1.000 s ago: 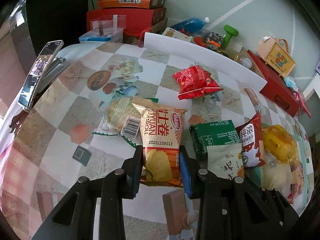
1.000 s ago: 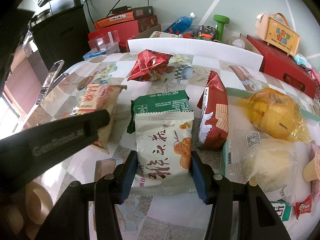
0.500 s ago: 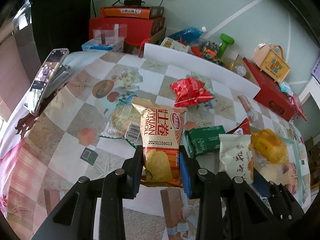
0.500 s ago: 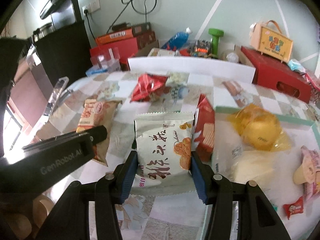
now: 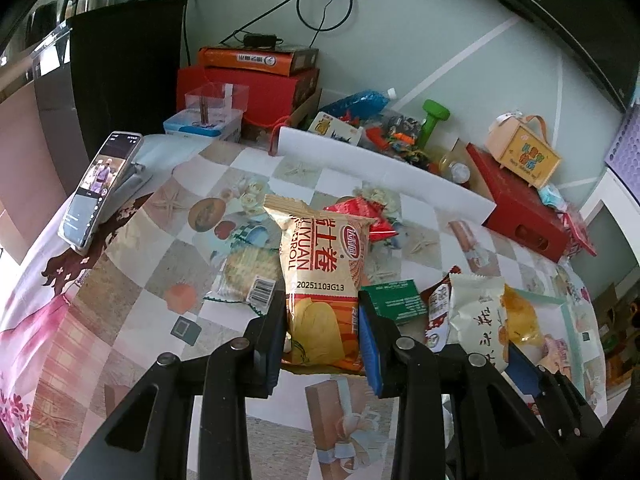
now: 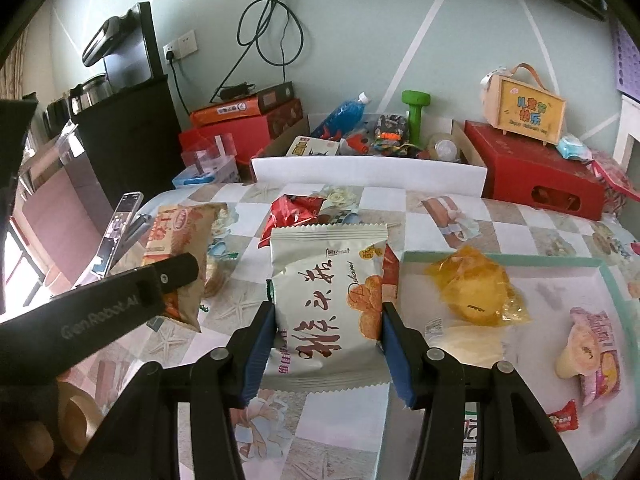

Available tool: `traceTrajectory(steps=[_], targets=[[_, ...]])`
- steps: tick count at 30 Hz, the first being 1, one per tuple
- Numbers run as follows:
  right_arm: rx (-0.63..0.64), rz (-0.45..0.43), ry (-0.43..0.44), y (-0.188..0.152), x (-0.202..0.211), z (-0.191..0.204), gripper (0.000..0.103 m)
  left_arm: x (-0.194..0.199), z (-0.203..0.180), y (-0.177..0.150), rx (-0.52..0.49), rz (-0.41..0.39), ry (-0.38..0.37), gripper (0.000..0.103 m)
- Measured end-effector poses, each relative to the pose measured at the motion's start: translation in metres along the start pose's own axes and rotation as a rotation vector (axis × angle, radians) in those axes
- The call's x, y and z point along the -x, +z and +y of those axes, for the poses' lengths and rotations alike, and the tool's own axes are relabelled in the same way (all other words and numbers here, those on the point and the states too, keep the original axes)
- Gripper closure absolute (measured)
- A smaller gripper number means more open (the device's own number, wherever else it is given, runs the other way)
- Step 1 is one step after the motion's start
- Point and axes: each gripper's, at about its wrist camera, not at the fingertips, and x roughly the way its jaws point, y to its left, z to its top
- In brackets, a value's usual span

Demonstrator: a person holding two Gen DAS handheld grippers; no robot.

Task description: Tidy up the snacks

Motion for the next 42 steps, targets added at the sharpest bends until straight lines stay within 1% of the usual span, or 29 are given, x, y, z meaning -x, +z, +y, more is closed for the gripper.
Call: traceTrajectory(steps=[5,10,19,25,31,36,39,42], targets=[[-0.011,-0.013,-0.011,0.002,0.005,-0.007,0.048,0.004,-0.007,0.000,-0.006,-0.001,-0.034,0.068],[-0.042,-0.036,-0.050,0.005,0.013,-0.023,0.048,0.008,-0.021,-0.001,-0.034,-0.010,-0.060,0.068],[-0.142,-0.088,-0.166,0.010,0.036,-0.073,0.048,0.013,-0.059,-0.005,-0.117,-0.011,-0.125,0.068],[-0.196,-0.094,-0.240,0.009,0.046,-0.104,0.048,0.015,-0.088,-0.012,-0.183,-0.004,-0.169,0.068],[-0.245,-0.075,-0.288,0.004,0.049,-0.127,0.048,0.001,-0.107,-0.021,-0.229,0.037,-0.181,0.068],[-0.278,-0.005,-0.306,-0.004,0.037,-0.141,0.048,-0.019,-0.118,-0.033,-0.260,0.088,-0.156,0.068],[-0.288,0.028,-0.302,-0.009,0.030,-0.145,0.048,-0.029,-0.124,-0.039,-0.279,0.112,-0.142,0.068],[-0.295,0.046,-0.305,-0.012,0.028,-0.148,0.048,-0.033,-0.128,-0.042,-0.297,0.117,-0.134,0.068]])
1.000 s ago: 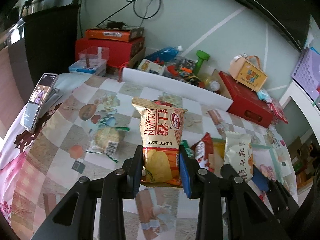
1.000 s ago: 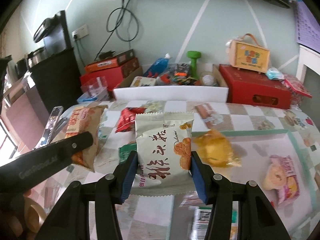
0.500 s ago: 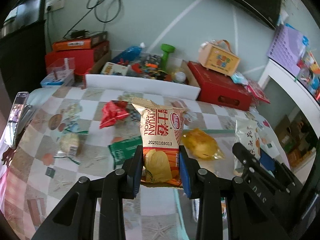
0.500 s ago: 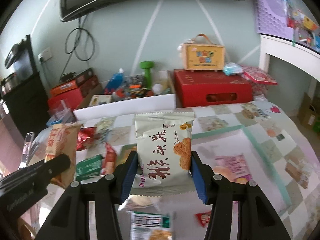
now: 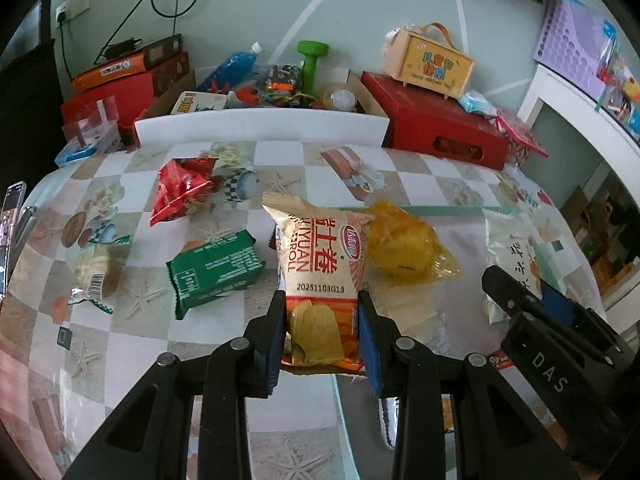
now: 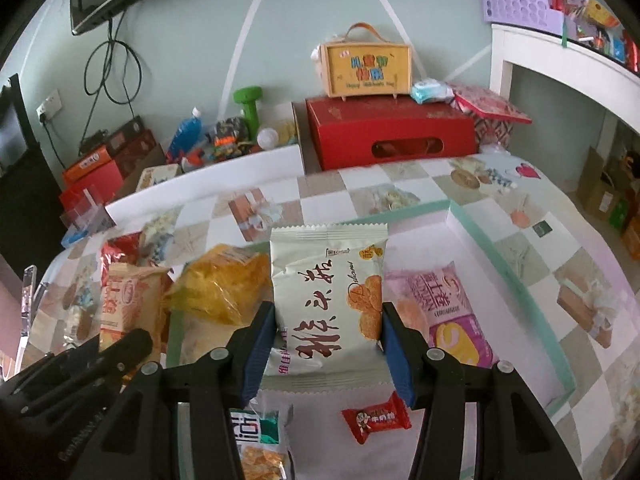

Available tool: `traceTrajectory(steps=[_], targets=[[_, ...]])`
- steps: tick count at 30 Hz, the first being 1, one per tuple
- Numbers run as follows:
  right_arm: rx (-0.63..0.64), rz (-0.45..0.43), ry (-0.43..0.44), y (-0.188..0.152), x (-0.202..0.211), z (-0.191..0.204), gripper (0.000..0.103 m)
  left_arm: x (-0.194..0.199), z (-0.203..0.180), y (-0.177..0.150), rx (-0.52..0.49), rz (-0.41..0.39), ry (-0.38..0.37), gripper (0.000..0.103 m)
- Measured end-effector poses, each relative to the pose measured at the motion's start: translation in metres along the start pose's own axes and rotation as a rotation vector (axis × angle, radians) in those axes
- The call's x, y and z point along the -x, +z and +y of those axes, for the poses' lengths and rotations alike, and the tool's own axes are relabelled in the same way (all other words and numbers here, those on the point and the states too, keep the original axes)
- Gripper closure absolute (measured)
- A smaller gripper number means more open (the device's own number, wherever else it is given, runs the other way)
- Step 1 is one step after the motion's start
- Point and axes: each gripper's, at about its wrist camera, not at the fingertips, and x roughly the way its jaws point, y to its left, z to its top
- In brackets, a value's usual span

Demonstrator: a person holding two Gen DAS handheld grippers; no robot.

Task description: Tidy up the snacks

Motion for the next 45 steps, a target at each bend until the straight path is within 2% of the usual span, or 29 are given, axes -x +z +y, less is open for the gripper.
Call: traceTrajectory(steps=[5,17,26,30,35,39,45], targets=[[-0.018,0.007,-0.004,0.000,-0.001,-0.008,0.048,-0.004,-0.011,0.000,-0.036,0.004,0.021,0.068],[-0.046,0.031,-0.018,0.000,-0.005,-0.024,0.048,-0.011,-0.040,0.000,-0.105,0.010,-0.020,0.068],[-0.073,0.049,-0.028,-0.002,-0.011,-0.038,0.048,-0.024,-0.054,-0.002,-0.127,0.026,-0.054,0.068],[-0.079,0.051,-0.024,-0.002,-0.011,-0.041,0.047,-0.028,-0.060,-0.003,-0.143,0.028,-0.046,0.068],[-0.069,0.049,-0.024,-0.001,-0.010,-0.040,0.047,-0.026,-0.056,-0.001,-0.123,0.043,-0.065,0.068],[-0.066,0.034,-0.030,0.001,-0.006,-0.038,0.045,-0.021,-0.052,0.001,-0.116,0.037,-0.052,0.052],[-0.059,0.016,-0.027,0.004,0.000,-0.036,0.045,-0.008,-0.043,0.006,-0.093,0.009,-0.057,0.052]])
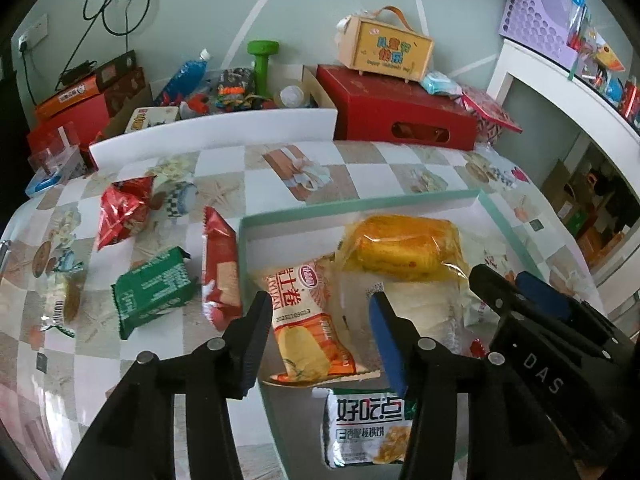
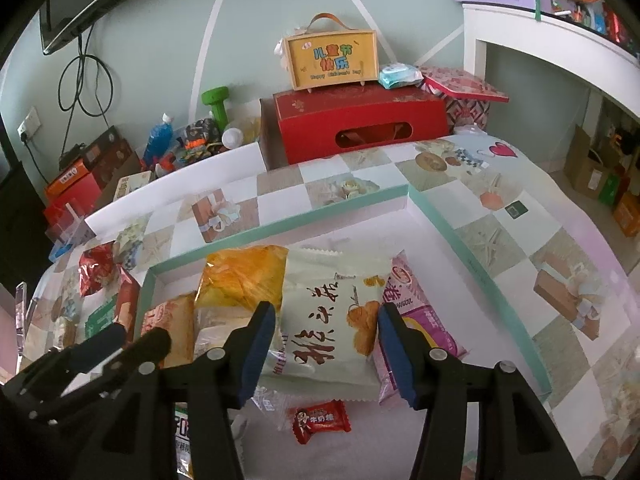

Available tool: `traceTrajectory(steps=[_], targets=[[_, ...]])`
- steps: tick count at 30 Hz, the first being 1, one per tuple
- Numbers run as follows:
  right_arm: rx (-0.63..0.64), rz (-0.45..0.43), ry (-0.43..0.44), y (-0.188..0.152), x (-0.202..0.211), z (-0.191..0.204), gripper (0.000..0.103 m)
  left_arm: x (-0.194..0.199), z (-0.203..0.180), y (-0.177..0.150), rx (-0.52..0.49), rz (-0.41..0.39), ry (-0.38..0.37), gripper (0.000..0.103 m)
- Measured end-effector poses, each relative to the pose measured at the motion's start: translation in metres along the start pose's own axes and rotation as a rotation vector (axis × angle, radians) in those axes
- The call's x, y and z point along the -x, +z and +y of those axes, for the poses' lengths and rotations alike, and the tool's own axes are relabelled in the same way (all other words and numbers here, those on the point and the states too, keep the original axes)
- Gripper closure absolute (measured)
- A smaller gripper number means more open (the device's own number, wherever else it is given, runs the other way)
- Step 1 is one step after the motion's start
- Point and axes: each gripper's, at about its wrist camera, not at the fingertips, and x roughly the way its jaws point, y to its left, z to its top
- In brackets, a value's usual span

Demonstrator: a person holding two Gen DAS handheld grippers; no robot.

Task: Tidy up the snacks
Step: 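Open left gripper over tray while right gripper releases white biscuit pack there, then move both open grippers back over the snacks on the tablecloth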

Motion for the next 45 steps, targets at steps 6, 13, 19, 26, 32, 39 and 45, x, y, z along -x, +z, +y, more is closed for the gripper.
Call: traceTrajectory(steps=[6,13,19,26,32,39,45], targets=[[0.013,-0.030,0.008,0.003,0.011,0.002,0.045,0.012,0.013,0.004,0.045,-0.020,0.016,0.050],[0.015,-0.008,-0.015,0.002,0.005,0.002,0.021,0.012,0.038,0.003,0.120,-0.011,0.116,0.022],[0.055,0.010,-0.041,0.000,0.000,0.008,0.018,0.001,0.058,-0.003,0.180,0.014,0.165,0.012],[0.072,0.019,-0.050,-0.001,-0.003,0.011,0.017,-0.001,0.066,-0.006,0.206,0.012,0.186,0.007],[0.078,0.013,-0.053,-0.002,-0.003,0.013,0.000,-0.004,0.067,-0.008,0.231,0.015,0.180,0.005],[0.086,0.025,-0.059,-0.002,-0.007,0.014,0.000,-0.002,0.070,-0.008,0.245,-0.002,0.195,0.000],[0.098,0.028,-0.059,-0.003,-0.007,0.016,0.000,-0.001,0.072,-0.007,0.248,-0.004,0.193,0.000]])
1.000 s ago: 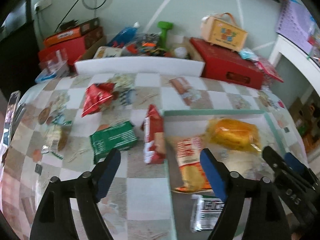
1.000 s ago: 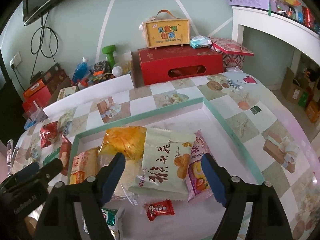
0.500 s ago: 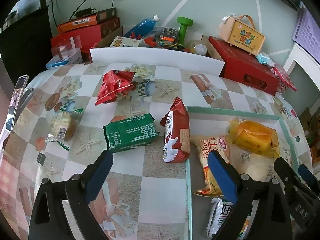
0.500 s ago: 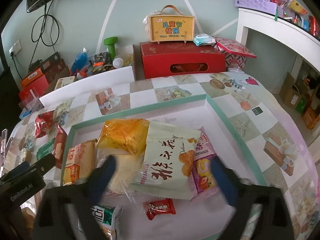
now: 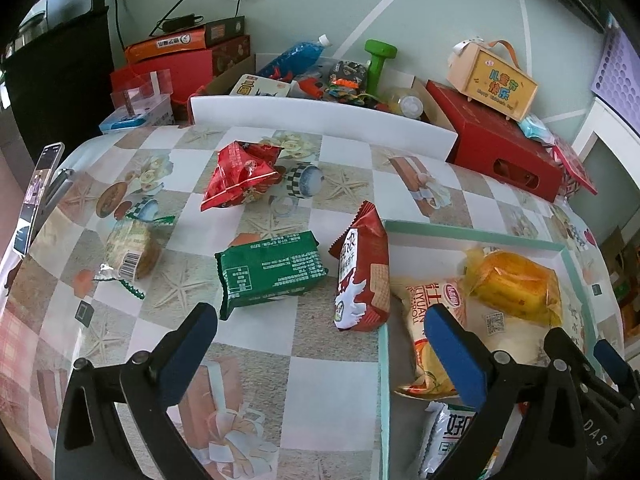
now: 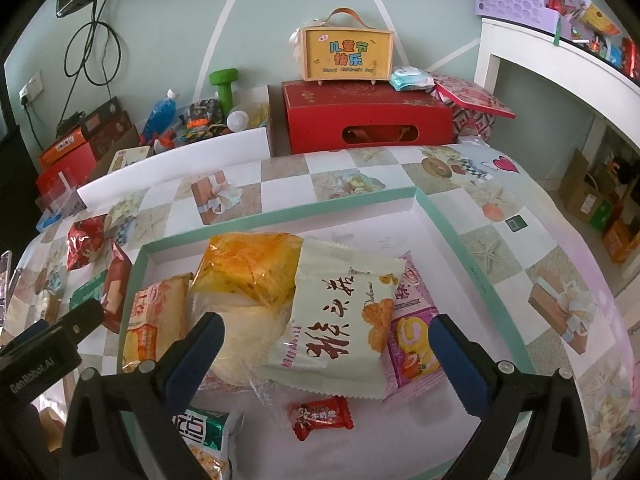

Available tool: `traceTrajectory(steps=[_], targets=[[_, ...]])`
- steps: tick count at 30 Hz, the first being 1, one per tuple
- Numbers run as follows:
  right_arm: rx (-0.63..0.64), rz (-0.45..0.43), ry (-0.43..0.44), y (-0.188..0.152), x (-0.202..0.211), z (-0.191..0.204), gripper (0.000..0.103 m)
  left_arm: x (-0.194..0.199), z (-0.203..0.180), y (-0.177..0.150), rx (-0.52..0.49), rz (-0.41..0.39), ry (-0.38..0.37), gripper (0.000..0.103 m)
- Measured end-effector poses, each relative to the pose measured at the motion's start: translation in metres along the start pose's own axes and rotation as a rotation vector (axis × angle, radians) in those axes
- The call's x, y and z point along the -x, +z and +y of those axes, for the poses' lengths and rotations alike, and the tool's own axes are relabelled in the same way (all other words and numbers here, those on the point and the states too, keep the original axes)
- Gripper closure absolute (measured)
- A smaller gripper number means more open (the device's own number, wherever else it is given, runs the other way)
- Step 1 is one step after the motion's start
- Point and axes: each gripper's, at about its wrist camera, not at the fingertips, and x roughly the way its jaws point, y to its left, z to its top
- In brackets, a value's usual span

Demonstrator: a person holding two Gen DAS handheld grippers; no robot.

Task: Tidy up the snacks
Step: 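Move both open grippers back over the snacks on the tablecloth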

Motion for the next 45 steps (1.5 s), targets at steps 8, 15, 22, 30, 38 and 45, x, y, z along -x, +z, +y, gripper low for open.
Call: traceTrajectory(steps=[8,15,22,30,38,45], targets=[[-0.005,-0.013,0.005,0.001,0.003,0.002,0.000,0.003,0.000,0.001,-0.017,0.000,0.004,0.000],[-0.036,-0.030,0.039,0.004,0.007,0.003,0.000,0.015,0.023,0.007,0.022,-0.029,0.040,0.000],[-0.004,-0.048,0.098,0.004,0.010,0.022,0.000,0.026,0.073,0.012,0.152,-0.054,0.104,0.000],[0.071,-0.064,0.190,0.000,0.014,0.066,0.000,0.034,0.114,0.010,0.218,-0.064,0.171,0.000],[0.196,-0.087,0.264,-0.014,0.019,0.120,0.000,0.040,0.151,0.004,0.292,-0.057,0.195,0.000],[0.245,-0.081,0.307,-0.022,0.014,0.146,0.000,0.033,0.159,0.005,0.309,-0.037,0.178,0.000]])
